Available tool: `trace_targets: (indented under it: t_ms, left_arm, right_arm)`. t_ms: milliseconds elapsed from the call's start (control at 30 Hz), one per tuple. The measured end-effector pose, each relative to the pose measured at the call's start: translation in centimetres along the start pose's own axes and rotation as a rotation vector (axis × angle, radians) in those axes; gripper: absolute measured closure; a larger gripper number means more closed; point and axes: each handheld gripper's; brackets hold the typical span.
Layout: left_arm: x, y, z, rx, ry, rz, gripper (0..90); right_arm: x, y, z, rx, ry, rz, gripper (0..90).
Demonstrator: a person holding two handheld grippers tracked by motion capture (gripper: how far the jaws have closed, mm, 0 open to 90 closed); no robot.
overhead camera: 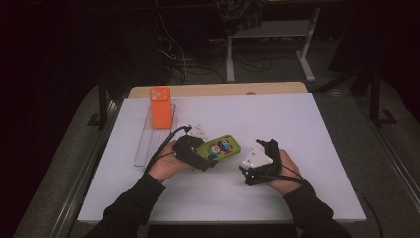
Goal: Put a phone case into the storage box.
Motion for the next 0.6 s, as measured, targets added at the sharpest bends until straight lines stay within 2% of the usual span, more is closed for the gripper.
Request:
trace_targets:
  t_ms: [100,233,300,367,400,467,533,567,600]
  left_arm:
    - [0.0,0.0,0.0,0.001,-0.001,-0.001,15.1]
    - [0.0,0.0,0.0,0.004,-0.001,-0.001,15.1]
    - [0.0,0.0,0.0,0.003,-0.002,0.001,15.1]
    - [-0.1,0.0,0.0,0.002,-0.005,-0.012,15.1]
    - [-0.1,0.0,0.0,0.002,-0.005,-0.012,15.1]
    - [0.0,0.0,0.0,0.007,-0.003,-0.007,15.1]
    - [0.1,0.0,-0.2,0.038,-0.003,0.018,15.1]
    - [0.1,0.0,-0.2,0.041,-0.002,0.02,15.1]
    - [0.1,0.0,-0.2,0.041,-0.003,0.02,15.1]
  right_arm:
    - [0.4,0.1,-0.1,-0.012,-0.034,-0.076,2.4]
    - [1.0,0.2,-0.2,-0.03,-0.069,-0.133,2.4]
    - [1.2,0.3,-0.2,-0.028,-0.079,-0.144,2.4]
    - [1.4,0.2,-0.2,-0.031,-0.104,-0.187,2.4]
    - [1.3,0.2,-0.2,-0.032,-0.104,-0.233,2.4]
    - [1.5,0.2,-0.2,-0.041,-0.123,-0.269,2.4]
    - [1.6,0.2,-0.2,-0.052,-0.152,-0.318,2.6]
    - [1.7,0.3,-0.2,-0.055,-0.161,-0.332,2.6]
    - [1.9,0.3,-0.2,-0.062,-0.174,-0.324,2.6]
Point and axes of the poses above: each handheld gripper's, and its own axes: z roughly forward along the jaws, y roughly out of its top, x roughly to its left, and after that the axes turned 10 degrees about -y, right-handed
